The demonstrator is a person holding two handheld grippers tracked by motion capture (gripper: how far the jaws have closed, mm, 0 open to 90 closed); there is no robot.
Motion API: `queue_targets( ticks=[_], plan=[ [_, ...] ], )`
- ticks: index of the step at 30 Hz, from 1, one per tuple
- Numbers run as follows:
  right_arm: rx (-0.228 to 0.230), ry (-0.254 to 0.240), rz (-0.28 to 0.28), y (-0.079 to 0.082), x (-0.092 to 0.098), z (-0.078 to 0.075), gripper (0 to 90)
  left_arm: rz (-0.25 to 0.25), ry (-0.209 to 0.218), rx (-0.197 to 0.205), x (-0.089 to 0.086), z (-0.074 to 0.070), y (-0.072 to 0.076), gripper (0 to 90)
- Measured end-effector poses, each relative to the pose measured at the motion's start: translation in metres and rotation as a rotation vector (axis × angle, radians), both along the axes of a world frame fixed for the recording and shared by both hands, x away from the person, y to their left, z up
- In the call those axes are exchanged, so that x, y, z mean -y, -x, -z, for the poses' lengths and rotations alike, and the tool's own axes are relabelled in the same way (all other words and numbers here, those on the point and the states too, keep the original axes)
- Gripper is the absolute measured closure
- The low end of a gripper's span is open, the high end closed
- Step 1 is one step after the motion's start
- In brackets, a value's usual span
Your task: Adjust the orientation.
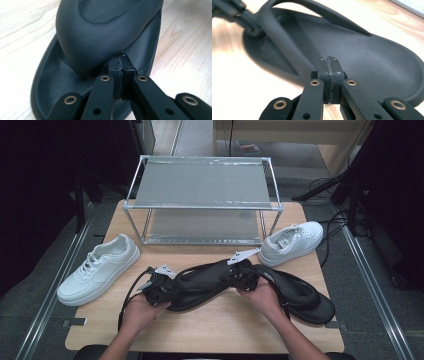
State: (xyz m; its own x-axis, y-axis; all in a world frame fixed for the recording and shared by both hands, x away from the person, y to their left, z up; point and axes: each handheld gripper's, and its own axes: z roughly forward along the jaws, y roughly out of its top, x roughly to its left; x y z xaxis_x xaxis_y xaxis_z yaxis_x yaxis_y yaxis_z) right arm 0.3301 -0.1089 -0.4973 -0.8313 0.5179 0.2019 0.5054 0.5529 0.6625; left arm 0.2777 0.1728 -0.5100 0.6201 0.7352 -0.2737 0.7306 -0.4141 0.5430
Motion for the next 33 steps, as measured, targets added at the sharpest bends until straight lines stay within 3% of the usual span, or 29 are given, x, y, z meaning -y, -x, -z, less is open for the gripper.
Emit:
queue_targets(
  ticks=[5,8,10,14,16,21,26,30,33],
  plan=[
    [-0.010,0.041,-0.043,0.010,-0.010,0.004,90.0,-0.014,0.001,0.000,-0.004,0.000,-0.007,90.0],
    [0.036,0.048,-0.041,0.014,-0.013,0.001,90.0,-0.015,-0.001,-0.001,-0.005,0.000,-0.009,90.0],
    [0.056,0.019,-0.009,0.011,-0.010,-0.002,90.0,-0.013,-0.003,0.000,-0.004,0.000,-0.008,90.0],
    [0.055,0.002,0.029,0.002,-0.003,-0.004,90.0,-0.013,-0.007,0.006,-0.004,0.000,-0.008,90.0],
    [0.051,-0.022,0.077,-0.006,0.006,-0.008,90.0,-0.019,-0.001,0.005,-0.004,-0.001,-0.007,90.0],
    [0.045,-0.024,0.096,-0.016,0.009,-0.005,90.0,-0.034,0.012,0.006,-0.006,-0.002,0.000,90.0],
    [0.011,0.007,0.062,-0.019,0.001,0.004,90.0,-0.034,0.007,0.011,-0.007,-0.003,0.009,89.9],
    [0.029,0.058,0.024,-0.013,-0.008,0.008,90.0,-0.063,0.001,-0.003,-0.011,0.000,0.004,89.9],
    [0.014,0.058,0.019,-0.011,-0.009,0.007,90.0,-0.068,-0.007,-0.005,-0.013,0.002,0.000,89.9]
  ],
)
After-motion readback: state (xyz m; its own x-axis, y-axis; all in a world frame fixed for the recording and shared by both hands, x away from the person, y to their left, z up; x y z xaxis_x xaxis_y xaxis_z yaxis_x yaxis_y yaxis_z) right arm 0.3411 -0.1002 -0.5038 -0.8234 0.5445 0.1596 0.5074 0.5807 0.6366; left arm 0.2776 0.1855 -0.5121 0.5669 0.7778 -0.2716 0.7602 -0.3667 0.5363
